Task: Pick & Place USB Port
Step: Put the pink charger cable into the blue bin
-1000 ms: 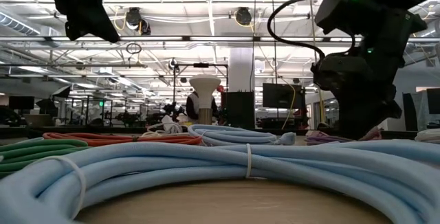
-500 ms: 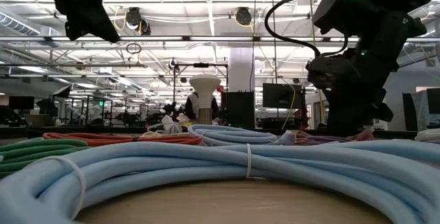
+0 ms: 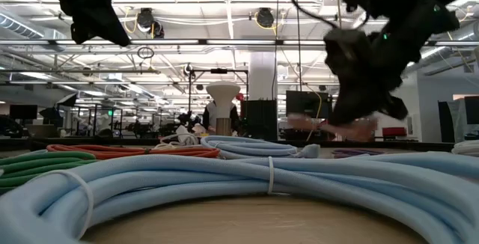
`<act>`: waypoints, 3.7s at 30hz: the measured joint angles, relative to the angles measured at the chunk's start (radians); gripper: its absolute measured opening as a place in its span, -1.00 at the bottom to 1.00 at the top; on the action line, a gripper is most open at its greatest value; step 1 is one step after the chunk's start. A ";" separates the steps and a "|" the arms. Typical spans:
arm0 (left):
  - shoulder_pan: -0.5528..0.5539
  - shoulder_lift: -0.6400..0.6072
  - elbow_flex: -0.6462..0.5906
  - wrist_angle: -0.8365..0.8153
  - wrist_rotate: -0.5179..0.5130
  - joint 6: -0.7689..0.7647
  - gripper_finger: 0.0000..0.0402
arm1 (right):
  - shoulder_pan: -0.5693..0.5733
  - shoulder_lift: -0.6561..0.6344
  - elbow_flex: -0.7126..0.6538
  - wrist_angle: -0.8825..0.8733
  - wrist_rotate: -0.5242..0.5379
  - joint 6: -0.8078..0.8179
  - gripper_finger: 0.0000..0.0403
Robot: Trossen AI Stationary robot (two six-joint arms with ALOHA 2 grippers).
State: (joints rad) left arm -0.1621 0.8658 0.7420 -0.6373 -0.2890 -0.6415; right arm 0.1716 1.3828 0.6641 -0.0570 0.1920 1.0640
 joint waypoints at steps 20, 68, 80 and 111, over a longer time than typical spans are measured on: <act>0.240 0.278 -0.306 1.422 0.323 -0.235 -0.77 | -0.002 -0.109 0.385 0.179 0.325 -0.457 -1.00; 0.333 0.429 0.212 0.807 0.573 0.009 -0.33 | 0.034 0.032 0.494 0.206 0.248 -0.531 -0.99; 0.362 0.429 0.212 0.818 0.691 -0.030 -0.88 | 0.034 0.032 0.494 0.090 0.280 -0.557 -1.00; 0.458 0.389 0.212 0.838 0.705 -0.178 -0.02 | 0.081 0.033 0.493 0.257 0.557 -0.867 -1.00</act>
State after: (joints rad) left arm 0.2962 1.2549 0.9539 0.2005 0.4157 -0.8193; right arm 0.2527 1.4158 1.1568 0.2003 0.7488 0.1972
